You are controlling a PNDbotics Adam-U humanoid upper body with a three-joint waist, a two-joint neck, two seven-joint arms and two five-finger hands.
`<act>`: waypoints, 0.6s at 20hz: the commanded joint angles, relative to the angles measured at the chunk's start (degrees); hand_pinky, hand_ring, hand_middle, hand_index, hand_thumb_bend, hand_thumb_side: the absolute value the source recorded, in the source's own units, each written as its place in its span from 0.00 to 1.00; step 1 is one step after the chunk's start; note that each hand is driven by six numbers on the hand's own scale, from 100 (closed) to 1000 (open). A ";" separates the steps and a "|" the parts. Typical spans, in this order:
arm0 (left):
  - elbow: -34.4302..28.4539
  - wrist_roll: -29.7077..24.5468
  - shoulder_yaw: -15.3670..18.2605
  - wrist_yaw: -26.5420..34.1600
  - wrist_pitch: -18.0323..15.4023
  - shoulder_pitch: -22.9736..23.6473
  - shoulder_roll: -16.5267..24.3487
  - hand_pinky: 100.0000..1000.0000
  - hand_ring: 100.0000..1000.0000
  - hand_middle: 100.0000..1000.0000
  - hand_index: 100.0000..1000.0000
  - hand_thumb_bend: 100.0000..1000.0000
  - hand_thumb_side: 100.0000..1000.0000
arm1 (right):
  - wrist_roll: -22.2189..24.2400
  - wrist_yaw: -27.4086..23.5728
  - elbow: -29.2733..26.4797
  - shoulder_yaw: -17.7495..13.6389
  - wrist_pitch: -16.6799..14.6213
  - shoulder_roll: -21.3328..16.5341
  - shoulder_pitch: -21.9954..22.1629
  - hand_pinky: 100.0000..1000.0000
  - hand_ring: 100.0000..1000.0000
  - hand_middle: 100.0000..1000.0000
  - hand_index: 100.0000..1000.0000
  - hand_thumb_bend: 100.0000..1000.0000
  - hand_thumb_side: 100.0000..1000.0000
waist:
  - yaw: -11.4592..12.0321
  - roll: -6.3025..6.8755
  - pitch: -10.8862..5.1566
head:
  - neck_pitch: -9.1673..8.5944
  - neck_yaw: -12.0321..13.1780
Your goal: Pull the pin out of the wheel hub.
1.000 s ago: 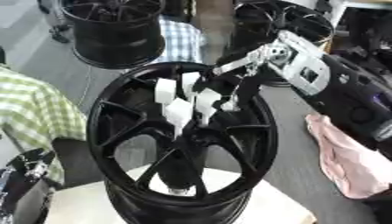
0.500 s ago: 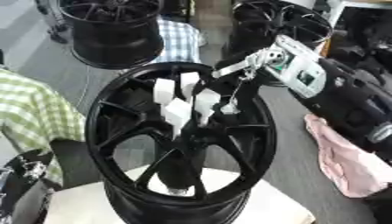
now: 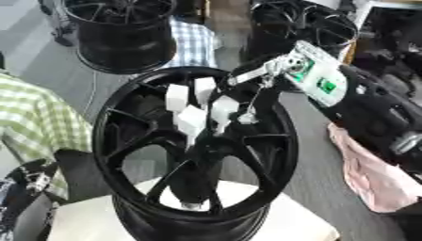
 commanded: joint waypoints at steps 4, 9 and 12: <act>-1.37 -0.28 -0.07 0.09 -0.09 -0.73 0.76 0.67 0.67 0.63 0.79 0.54 0.52 | -0.06 1.06 1.36 -1.83 -0.22 -0.32 -1.10 0.84 0.84 0.76 0.89 0.00 0.06 | 0.08 0.53 -0.27 | -0.12 -0.20; -1.35 -0.31 -0.09 0.08 -0.08 -0.76 0.71 0.67 0.67 0.63 0.79 0.54 0.52 | -0.06 1.30 2.17 -2.31 0.06 -0.10 -1.00 0.84 0.84 0.75 0.88 0.00 0.06 | 0.15 0.56 -0.27 | -0.12 -0.25; -1.33 -0.31 -0.09 0.08 -0.08 -0.77 0.69 0.67 0.67 0.63 0.79 0.54 0.52 | -0.06 1.49 2.53 -2.56 0.04 0.02 -1.00 0.83 0.83 0.72 0.87 0.00 0.06 | 0.16 0.58 -0.29 | -0.12 -0.35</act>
